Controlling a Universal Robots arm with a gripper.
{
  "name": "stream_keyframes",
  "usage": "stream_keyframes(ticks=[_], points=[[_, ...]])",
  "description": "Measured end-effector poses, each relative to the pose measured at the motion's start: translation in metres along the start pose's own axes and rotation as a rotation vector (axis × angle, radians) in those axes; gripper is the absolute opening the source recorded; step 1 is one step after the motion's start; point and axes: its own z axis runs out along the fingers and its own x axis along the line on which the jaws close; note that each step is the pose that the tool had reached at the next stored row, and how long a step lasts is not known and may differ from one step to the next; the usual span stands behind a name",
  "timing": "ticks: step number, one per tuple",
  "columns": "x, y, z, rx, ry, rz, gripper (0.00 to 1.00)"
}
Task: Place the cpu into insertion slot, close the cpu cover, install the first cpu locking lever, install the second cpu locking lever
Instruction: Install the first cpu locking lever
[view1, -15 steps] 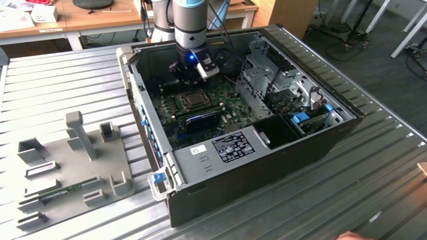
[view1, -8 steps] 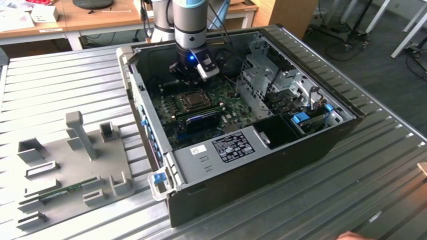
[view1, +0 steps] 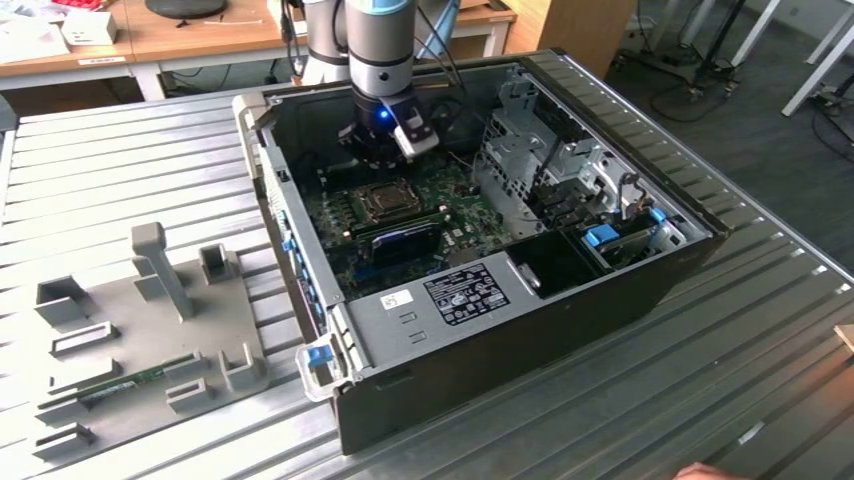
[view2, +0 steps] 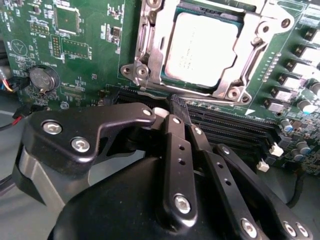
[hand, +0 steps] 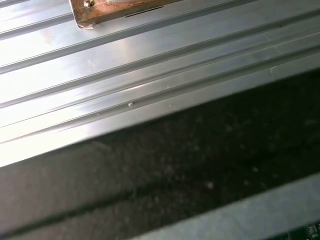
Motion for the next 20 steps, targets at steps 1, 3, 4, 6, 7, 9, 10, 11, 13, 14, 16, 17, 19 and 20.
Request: stream_keyframes(ticks=[1, 3, 4, 6, 7, 9, 10, 11, 13, 14, 16, 17, 19, 20], points=[[0.0000, 0.0001, -0.0004, 0.0006, -0.0003, 0.000, 0.10], [0.0000, 0.0002, -0.0005, 0.0066, -0.0023, -0.001, 0.10], [0.0000, 0.0001, -0.0006, 0.0109, -0.0036, -0.001, 0.10], [0.0000, 0.0001, -0.0006, 0.0228, -0.0073, -0.002, 0.10], [0.0000, 0.0001, -0.0006, 0.0308, -0.0100, -0.003, 0.10], [0.0000, 0.0001, -0.0006, 0.0449, -0.0146, -0.004, 0.10], [0.0000, 0.0002, -0.0005, 0.0481, -0.0156, -0.005, 0.10], [0.0001, 0.0004, -0.0005, 0.0484, -0.0156, -0.005, 0.10], [0.0003, 0.0009, -0.0005, 0.0485, -0.0157, -0.005, 0.10], [0.0003, 0.0010, -0.0005, 0.0485, -0.0157, -0.005, 0.10], [0.0002, 0.0013, -0.0017, 0.0483, -0.0157, -0.005, 0.10], [0.0002, 0.0016, -0.0029, 0.0483, -0.0158, -0.005, 0.10], [0.0001, 0.0021, -0.0059, 0.0483, -0.0158, -0.005, 0.10], [0.0001, 0.0025, -0.0074, 0.0482, -0.0158, -0.005, 0.10]])
